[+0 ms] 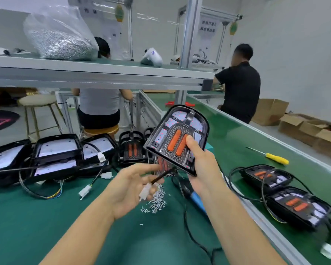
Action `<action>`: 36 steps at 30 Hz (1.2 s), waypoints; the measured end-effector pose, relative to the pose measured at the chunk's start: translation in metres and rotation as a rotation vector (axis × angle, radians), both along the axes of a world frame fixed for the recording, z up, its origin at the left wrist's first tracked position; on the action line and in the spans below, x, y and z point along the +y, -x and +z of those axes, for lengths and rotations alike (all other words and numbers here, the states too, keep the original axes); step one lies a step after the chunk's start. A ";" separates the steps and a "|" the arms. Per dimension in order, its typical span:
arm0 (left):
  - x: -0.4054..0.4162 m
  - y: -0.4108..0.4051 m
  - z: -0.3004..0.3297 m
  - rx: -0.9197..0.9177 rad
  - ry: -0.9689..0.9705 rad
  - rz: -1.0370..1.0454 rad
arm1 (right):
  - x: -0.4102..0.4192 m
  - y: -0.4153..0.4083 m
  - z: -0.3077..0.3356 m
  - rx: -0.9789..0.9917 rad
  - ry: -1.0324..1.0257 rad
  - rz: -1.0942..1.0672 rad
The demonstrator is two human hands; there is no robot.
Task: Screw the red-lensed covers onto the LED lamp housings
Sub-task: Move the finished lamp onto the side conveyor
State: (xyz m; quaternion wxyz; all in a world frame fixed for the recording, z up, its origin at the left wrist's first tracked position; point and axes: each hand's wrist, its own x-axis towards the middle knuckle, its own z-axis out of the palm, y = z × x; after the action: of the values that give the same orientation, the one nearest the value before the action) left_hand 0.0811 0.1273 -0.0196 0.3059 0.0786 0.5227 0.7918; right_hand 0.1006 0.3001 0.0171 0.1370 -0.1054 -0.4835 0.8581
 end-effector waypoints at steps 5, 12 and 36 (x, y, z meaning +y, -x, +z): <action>0.080 0.009 0.013 0.135 0.212 -0.008 | 0.062 -0.011 -0.006 -0.092 -0.146 -0.259; 0.202 0.011 0.003 0.287 0.323 0.094 | 0.150 -0.017 -0.031 -0.285 -0.179 -0.550; 0.341 -0.019 -0.031 1.380 0.874 -0.384 | 0.274 -0.033 -0.063 -0.971 -1.536 -0.589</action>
State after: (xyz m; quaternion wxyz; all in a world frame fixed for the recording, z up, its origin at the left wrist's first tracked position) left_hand 0.1002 0.4682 -0.0511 0.0498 0.5077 0.8298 0.2263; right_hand 0.1338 0.5741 -0.0464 0.1635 -0.4488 -0.8728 0.1000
